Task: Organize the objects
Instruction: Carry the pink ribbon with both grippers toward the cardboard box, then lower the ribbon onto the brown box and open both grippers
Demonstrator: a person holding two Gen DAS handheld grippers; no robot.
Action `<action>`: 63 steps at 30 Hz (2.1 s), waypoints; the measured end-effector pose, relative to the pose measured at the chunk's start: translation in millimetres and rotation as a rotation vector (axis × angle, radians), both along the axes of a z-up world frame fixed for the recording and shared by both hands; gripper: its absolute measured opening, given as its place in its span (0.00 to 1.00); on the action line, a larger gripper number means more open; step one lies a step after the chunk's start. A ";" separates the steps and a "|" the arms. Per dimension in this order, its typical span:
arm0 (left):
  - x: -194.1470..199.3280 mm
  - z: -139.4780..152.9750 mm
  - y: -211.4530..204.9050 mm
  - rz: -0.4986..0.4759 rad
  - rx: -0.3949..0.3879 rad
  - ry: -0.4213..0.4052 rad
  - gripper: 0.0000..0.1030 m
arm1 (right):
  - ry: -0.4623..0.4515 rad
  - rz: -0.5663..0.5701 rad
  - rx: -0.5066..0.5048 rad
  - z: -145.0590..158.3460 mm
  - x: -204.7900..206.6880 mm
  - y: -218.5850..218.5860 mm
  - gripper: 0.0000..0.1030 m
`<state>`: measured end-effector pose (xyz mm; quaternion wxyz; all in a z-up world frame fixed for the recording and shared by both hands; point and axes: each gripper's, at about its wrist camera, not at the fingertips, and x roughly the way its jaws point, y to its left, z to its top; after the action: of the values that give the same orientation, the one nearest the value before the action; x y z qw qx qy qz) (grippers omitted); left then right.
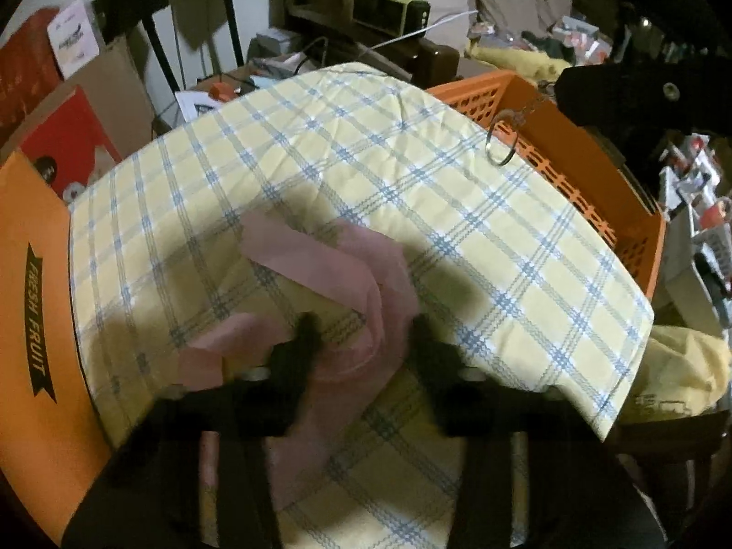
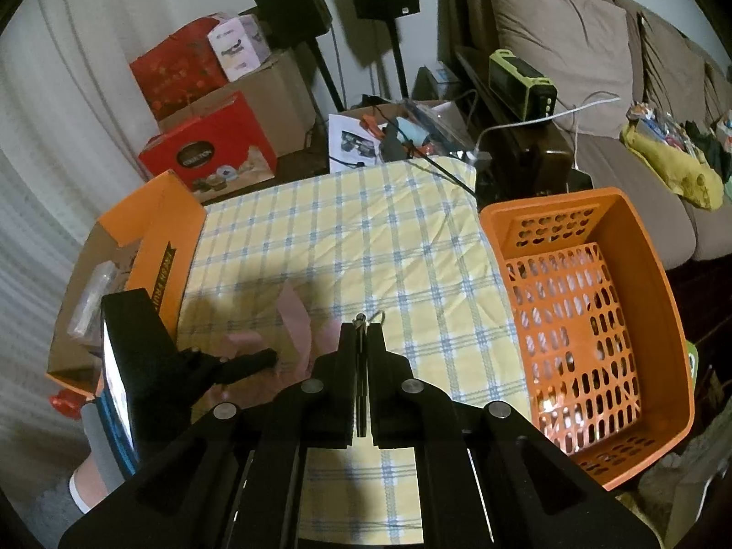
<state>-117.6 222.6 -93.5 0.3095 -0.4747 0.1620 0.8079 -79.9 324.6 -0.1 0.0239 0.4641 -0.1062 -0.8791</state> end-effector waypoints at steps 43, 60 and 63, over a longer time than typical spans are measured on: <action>-0.8 161.0 -247.7 0.382 0.127 0.146 0.02 | 0.122 0.410 -0.006 73.5 -15.1 -208.1 0.03; -2.1 102.2 -295.3 0.473 0.100 0.025 0.35 | 0.003 0.448 0.040 4.8 -33.8 -261.0 0.04; -1.4 103.0 -298.6 0.485 0.135 0.014 0.53 | -0.004 0.433 0.057 -1.4 -36.6 -260.4 0.08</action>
<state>-119.0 -76.0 9.5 0.1366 -0.4721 -0.0089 0.8709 -116.5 64.2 -1.5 0.1988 0.4781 0.0208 -0.8552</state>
